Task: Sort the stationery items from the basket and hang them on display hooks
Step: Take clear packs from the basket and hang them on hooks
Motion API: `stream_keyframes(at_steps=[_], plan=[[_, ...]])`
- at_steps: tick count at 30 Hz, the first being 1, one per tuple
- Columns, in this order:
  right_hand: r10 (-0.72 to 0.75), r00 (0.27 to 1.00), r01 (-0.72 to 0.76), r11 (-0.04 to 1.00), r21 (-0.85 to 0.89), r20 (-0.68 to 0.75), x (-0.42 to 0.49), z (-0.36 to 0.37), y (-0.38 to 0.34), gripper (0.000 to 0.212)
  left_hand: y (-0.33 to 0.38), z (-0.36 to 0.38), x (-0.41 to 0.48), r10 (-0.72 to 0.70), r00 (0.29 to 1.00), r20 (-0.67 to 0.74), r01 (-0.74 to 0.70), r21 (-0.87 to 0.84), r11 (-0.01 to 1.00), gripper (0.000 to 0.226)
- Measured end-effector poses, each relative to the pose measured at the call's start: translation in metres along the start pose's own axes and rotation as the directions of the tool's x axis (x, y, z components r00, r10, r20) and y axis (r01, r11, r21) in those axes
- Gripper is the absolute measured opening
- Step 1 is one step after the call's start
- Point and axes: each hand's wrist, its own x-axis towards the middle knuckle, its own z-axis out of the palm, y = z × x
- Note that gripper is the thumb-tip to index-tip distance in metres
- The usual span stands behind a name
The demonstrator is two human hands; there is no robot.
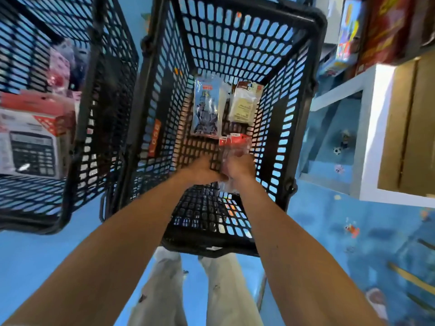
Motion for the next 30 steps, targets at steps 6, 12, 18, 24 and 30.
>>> stream_keyframes(at_steps=[6, 12, 18, 24, 30], plan=[[0.034, 0.998, -0.031, 0.997, -0.071, 0.044, 0.015, 0.012, 0.008, 0.043, -0.003, 0.014, 0.022, -0.059, 0.997, -0.057, 0.059, 0.013, 0.998, 0.042], [0.018, 0.998, -0.022, 0.997, 0.069, 0.057, 0.026, 0.021, 0.013, 0.011, -0.006, 0.02, 0.034, -0.076, 0.991, -0.109, 0.078, 0.017, 0.997, 0.036], [0.046, 0.997, -0.051, 0.994, 0.098, 0.059, 0.023, 0.022, 0.015, 0.025, -0.004, 0.035, 0.03, -0.12, 0.975, -0.188, 0.1, -0.114, 0.988, 0.024], [0.114, 0.988, -0.129, 0.98, 0.153, 0.103, 0.016, 0.02, 0.021, 0.041, -0.005, 0.031, 0.024, -0.181, 0.972, -0.151, 0.158, -0.155, 0.975, 0.028], [0.061, 0.983, -0.112, 0.947, 0.301, 0.174, 0.001, 0.007, 0.013, 0.012, 0.012, 0.015, 0.003, -0.119, 0.982, -0.148, 0.087, -0.204, 0.975, 0.022]])
